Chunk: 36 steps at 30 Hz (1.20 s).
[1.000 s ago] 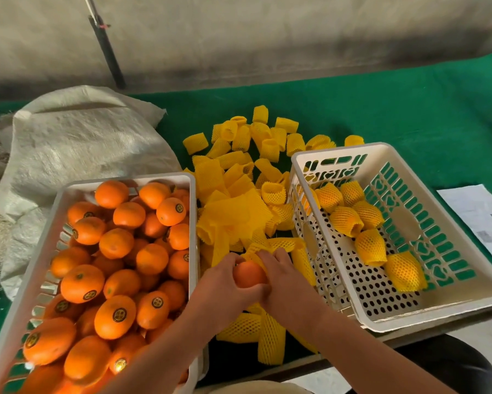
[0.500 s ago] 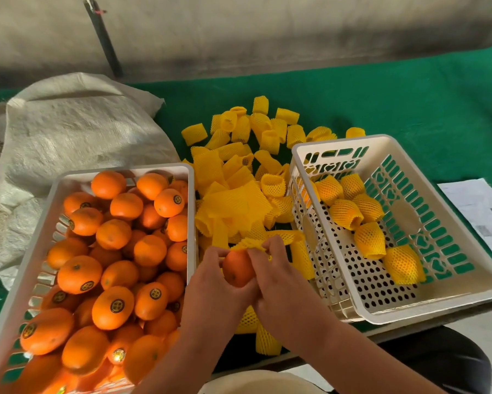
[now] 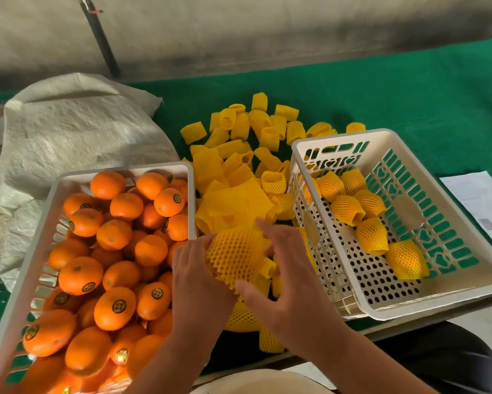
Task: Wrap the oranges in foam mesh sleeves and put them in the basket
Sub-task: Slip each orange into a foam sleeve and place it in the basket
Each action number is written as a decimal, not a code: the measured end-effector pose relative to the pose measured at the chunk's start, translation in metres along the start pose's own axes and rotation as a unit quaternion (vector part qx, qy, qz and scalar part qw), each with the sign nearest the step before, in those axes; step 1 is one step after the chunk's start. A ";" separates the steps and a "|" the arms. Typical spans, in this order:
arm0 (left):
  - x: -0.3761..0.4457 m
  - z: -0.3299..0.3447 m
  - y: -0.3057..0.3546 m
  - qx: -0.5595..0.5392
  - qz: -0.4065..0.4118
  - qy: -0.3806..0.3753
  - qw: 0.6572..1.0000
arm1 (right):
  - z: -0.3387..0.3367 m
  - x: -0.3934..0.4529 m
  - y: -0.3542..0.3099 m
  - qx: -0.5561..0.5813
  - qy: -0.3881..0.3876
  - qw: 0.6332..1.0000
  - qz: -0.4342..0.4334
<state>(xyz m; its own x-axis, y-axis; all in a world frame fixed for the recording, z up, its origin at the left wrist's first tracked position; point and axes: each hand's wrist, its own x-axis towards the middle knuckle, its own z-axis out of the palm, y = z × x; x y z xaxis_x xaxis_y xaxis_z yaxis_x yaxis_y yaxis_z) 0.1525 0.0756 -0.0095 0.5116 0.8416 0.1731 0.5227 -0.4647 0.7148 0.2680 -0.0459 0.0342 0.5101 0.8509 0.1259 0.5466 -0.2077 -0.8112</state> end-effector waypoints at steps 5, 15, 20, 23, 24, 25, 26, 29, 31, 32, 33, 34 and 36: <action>-0.004 0.005 0.009 0.022 0.020 -0.013 0.999 | 0.007 0.010 0.002 0.021 -0.058 0.992 0.107; -0.009 0.017 0.007 0.072 0.045 -0.023 0.996 | 0.025 0.018 0.011 0.041 -0.031 0.980 0.194; -0.010 0.019 0.011 0.122 0.087 -0.004 0.989 | 0.027 0.016 0.019 0.005 0.031 0.977 0.212; -0.007 0.019 0.016 0.101 0.073 -0.032 0.992 | 0.027 0.015 0.023 0.004 0.050 0.976 0.212; -0.005 0.016 0.016 0.081 0.060 -0.052 0.994 | 0.025 0.015 0.026 0.009 0.049 0.976 0.213; -0.002 0.013 0.014 0.053 0.045 -0.076 0.995 | 0.022 0.016 0.029 0.021 0.045 0.975 0.218; 0.002 0.008 0.012 0.019 0.030 -0.105 0.994 | 0.017 0.017 0.033 0.041 0.039 0.973 0.224; 0.011 -0.004 0.005 -0.094 0.003 -0.186 0.978 | 0.002 0.017 0.043 0.112 0.014 0.967 0.228; 0.013 -0.005 0.002 -0.167 -0.026 -0.203 0.964 | -0.003 0.016 0.048 0.154 -0.010 0.962 0.224; 0.013 -0.004 0.003 -0.193 -0.043 -0.208 0.958 | -0.004 0.015 0.051 0.177 -0.022 0.958 0.222; 0.012 -0.003 0.005 -0.208 -0.051 -0.212 0.954 | -0.005 0.014 0.052 0.195 -0.032 0.955 0.220; 0.012 -0.003 0.006 -0.211 -0.049 -0.213 0.953 | -0.005 0.013 0.053 0.205 -0.040 0.953 0.218; 0.012 -0.003 0.008 -0.171 -0.031 -0.195 0.965 | -0.006 0.012 0.056 0.217 -0.052 0.951 0.214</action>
<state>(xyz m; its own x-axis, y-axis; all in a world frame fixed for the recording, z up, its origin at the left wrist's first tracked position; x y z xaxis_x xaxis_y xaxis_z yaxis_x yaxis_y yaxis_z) 0.1612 0.0826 0.0005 0.7392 0.6664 -0.0974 0.3385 -0.2425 0.9092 0.3088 -0.0506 -0.0067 0.5440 0.7807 -0.3076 -0.0335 -0.3461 -0.9376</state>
